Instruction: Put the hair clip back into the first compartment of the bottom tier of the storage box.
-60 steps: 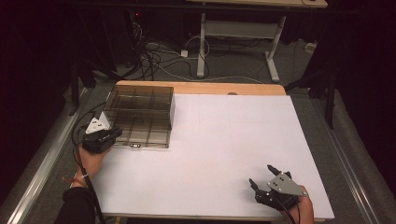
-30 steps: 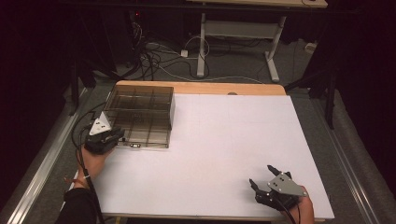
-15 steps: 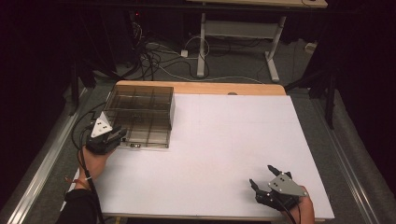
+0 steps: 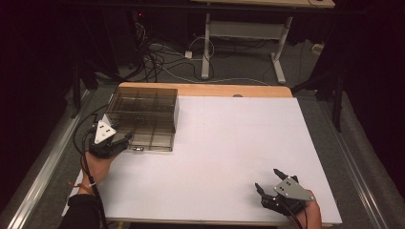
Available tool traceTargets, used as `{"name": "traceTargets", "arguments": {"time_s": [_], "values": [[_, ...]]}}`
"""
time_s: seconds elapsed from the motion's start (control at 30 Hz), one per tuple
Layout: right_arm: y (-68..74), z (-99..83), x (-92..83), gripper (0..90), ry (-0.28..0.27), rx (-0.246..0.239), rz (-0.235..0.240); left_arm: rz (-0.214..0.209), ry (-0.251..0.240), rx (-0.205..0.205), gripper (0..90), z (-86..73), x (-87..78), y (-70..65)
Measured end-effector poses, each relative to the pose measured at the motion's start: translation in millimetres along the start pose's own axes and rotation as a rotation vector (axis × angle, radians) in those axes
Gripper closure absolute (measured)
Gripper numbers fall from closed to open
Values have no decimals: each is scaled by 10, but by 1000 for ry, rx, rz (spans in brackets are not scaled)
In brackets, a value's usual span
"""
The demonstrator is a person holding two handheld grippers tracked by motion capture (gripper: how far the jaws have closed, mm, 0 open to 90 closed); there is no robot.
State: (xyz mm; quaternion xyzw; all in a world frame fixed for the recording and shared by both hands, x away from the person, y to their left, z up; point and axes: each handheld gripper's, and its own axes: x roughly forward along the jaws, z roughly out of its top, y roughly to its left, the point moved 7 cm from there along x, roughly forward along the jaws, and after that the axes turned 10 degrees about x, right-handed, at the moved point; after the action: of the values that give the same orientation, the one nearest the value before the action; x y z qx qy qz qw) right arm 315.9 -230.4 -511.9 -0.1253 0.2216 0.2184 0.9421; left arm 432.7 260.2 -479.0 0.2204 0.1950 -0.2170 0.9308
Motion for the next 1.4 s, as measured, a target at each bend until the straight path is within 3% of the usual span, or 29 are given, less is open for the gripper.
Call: {"name": "traceTargets", "arguments": {"time_s": [0.07, 0.3, 1.4], "values": [[-2, 1, -2, 235, 0, -1, -1, 14, 6, 2, 266, 3, 8, -4], [-4, -1, -1, 235, 0, 0, -2, -5, -15, 0, 177, 29, 10, -43], [2, 5, -6, 235, -1, 0, -4, -50, -112, 59, 149, 303, -92, -329]]}}
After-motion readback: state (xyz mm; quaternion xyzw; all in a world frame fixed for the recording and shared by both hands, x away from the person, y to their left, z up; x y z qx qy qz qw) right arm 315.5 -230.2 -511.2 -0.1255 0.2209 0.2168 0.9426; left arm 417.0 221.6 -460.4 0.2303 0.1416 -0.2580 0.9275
